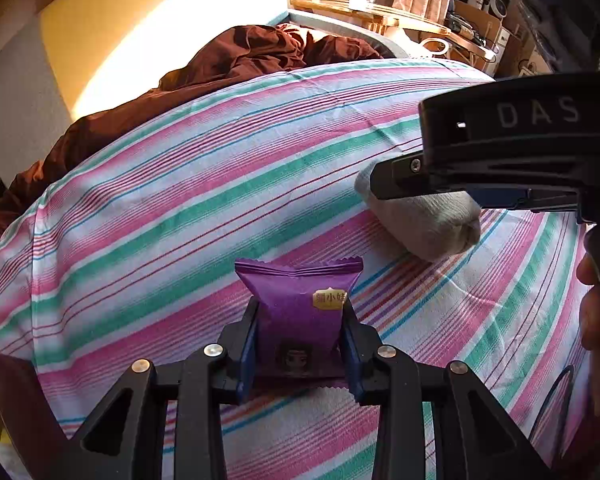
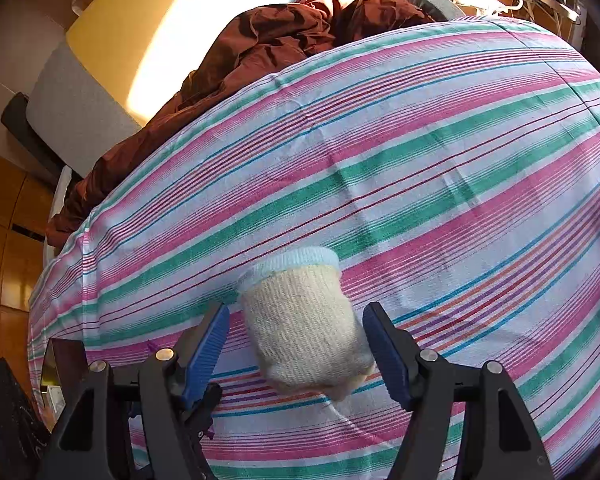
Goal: Organize objects
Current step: 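Grasp the purple snack packet with the left tool while the right holds the cream sock, then carry the purple snack packet over the gold tray with the left tool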
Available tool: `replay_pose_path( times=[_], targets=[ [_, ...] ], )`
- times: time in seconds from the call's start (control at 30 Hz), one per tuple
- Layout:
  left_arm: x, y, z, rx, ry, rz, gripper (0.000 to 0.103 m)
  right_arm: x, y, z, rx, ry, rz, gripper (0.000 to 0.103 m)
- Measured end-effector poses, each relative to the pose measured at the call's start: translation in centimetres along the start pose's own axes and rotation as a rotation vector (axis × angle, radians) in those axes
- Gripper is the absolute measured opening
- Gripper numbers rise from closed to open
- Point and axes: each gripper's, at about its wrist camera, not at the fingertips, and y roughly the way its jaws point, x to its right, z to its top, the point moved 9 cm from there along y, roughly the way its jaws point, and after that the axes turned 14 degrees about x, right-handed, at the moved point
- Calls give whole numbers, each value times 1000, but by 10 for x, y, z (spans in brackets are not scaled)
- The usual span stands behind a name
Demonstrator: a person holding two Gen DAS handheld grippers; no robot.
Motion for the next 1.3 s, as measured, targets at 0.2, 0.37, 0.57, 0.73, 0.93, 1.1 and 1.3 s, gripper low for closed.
replay_pose_path(
  times=[0.2,0.37,0.57,0.73,0.93,1.1,1.3],
  targets=[
    [-2,-29,-28,12,-82,46,36,0,10,-8,-20,-62,-31,71],
    [2,-55,-58,62,-118,82,35,-4,13,-12,3,-190,-89,59],
    [7,-63,-66,127,-106,90,36,-6,9,-15,9,-193,-78,55],
    [9,-63,-65,154,-103,98,36,-17,13,-24,-13,-239,-52,55],
    [7,-62,-67,185,-103,111,36,-19,17,-27,-15,-294,-75,58],
    [6,-61,-66,193,-113,106,37,-22,20,-30,-8,-357,-99,60],
    [8,-63,-67,199,-115,104,37,-20,21,-30,4,-381,-102,60]
  ],
)
